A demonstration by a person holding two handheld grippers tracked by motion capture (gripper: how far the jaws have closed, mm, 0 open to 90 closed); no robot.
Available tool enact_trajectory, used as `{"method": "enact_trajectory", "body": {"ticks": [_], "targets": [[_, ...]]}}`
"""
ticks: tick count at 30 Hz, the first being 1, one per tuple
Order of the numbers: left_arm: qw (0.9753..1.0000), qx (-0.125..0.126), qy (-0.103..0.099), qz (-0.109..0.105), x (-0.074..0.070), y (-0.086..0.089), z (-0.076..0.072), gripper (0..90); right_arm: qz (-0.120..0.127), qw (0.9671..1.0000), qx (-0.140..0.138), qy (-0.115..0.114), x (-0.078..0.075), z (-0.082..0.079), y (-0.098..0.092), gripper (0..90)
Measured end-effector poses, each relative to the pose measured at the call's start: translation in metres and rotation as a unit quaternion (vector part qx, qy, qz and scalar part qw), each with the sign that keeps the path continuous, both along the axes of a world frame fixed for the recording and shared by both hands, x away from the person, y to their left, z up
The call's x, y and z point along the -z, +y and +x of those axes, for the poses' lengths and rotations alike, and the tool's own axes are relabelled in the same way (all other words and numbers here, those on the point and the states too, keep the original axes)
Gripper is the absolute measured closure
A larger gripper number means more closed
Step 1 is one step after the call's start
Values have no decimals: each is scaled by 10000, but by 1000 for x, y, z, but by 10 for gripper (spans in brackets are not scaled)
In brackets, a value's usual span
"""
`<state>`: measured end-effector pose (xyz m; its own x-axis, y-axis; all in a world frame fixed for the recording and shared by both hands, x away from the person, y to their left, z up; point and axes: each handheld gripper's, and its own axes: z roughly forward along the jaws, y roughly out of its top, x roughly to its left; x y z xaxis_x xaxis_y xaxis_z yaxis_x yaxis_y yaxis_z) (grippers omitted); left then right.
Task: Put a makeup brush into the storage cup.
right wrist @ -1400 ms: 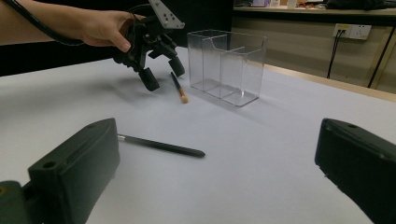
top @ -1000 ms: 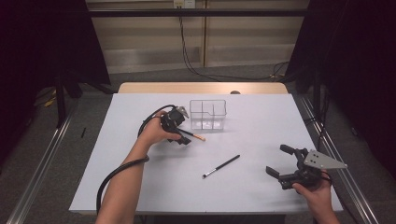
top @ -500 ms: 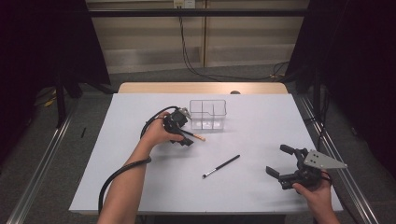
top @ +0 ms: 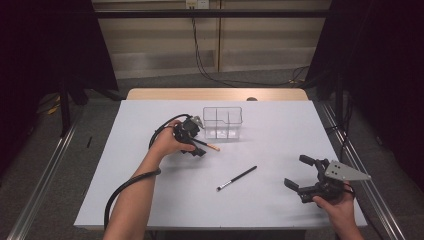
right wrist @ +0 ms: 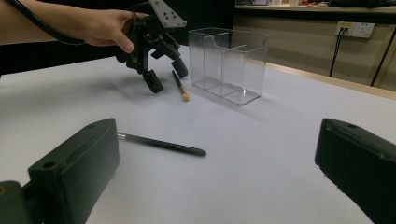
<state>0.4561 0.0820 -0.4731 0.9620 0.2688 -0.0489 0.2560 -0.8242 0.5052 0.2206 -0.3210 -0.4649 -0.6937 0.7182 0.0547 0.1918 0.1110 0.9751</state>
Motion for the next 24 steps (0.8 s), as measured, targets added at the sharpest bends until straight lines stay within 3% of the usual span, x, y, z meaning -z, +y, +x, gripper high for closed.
{"method": "enact_trajectory", "body": {"ticks": [9,24], "targets": [[10000,54,-25,69,-2,1,-2,160,17,10000,6,-10,0,0,-1,0],[9996,266,-9,83,-7,5,-8,347,-14,10000,-2,4,0,0,0,0]]}}
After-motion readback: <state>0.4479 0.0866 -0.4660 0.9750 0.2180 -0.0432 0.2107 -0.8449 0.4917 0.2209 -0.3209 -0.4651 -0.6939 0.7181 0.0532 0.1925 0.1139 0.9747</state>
